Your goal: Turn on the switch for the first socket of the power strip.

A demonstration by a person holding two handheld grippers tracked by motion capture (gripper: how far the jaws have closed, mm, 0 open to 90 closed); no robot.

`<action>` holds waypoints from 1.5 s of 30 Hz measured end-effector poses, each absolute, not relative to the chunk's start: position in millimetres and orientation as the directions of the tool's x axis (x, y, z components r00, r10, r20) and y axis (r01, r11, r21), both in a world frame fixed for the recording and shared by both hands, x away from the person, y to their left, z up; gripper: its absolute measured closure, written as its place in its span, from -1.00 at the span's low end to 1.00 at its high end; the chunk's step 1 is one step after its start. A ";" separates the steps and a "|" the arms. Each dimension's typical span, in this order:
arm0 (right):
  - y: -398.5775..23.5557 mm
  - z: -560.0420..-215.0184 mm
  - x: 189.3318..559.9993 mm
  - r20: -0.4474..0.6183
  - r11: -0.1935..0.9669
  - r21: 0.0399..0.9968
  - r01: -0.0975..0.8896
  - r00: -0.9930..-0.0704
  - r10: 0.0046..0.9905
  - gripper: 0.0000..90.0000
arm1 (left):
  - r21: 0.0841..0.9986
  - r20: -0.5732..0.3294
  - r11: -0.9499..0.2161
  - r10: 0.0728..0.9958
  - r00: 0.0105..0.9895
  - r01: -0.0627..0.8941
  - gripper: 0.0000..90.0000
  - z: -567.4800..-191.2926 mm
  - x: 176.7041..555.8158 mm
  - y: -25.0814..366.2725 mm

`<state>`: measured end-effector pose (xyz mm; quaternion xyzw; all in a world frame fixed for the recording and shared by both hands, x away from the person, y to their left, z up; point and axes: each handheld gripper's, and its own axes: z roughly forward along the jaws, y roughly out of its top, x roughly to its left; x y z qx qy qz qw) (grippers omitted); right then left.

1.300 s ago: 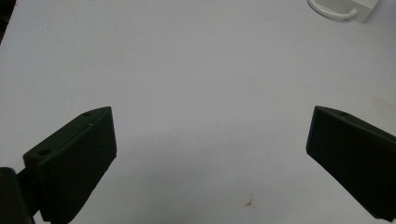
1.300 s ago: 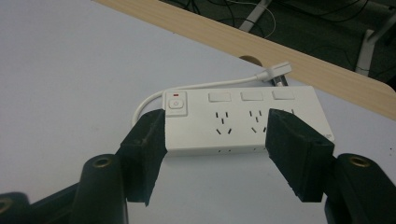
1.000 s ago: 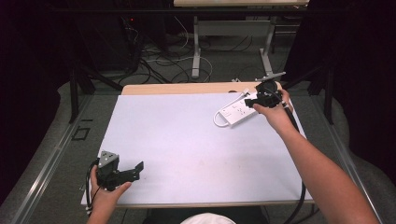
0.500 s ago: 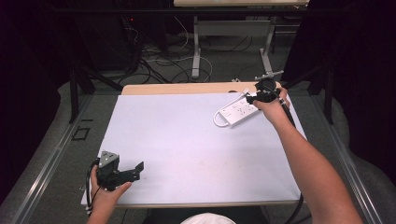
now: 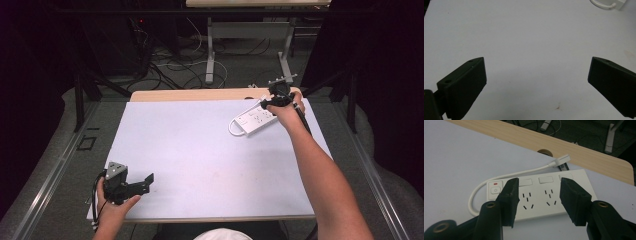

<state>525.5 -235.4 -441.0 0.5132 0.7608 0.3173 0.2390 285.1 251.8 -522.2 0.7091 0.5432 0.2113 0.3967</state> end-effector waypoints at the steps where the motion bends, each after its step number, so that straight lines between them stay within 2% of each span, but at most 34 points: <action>1: -235.4 -441.0 525.5 -0.038 0.272 0.728 0.629 -0.359 0.933 0.09 | 0.793 -0.131 -0.095 0.938 0.321 0.601 -0.96 -522.3 285.2 251.9; 14: -224.6 -452.4 538.6 -0.067 0.315 0.700 0.641 -0.380 0.923 0.28 | 0.795 -0.141 -0.088 0.936 0.322 0.601 -0.96 -521.9 284.4 252.2; 22: -216.5 -458.3 542.5 -0.049 0.295 0.704 0.646 -0.371 0.928 0.39 | 0.796 -0.139 -0.087 0.937 0.321 0.600 -0.95 -521.2 284.4 253.0; 31: -212.7 -465.3 548.1 -0.075 0.314 0.696 0.646 -0.369 0.926 0.61 | 0.795 -0.140 -0.088 0.936 0.323 0.600 -0.95 -521.5 283.7 253.0; 33: -211.5 -468.3 549.3 -0.071 0.319 0.687 0.653 -0.377 0.924 0.76 | 0.797 -0.140 -0.086 0.936 0.322 0.598 -0.95 -521.2 282.8 253.9; 39: -207.1 -474.2 552.3 -0.082 0.341 0.683 0.646 -0.397 0.914 0.90 | 0.794 -0.145 -0.081 0.937 0.317 0.603 -0.95 -521.5 282.4 254.5; 40: -205.9 -475.9 554.0 -0.079 0.340 0.686 0.643 -0.398 0.914 0.97 | 0.794 -0.145 -0.081 0.937 0.317 0.602 -0.95 -521.5 282.5 254.2; 45: -205.4 -478.8 557.4 -0.075 0.341 0.685 0.644 -0.403 0.912 1.00 | 0.796 -0.140 -0.089 0.935 0.325 0.598 -0.95 -522.0 283.4 253.6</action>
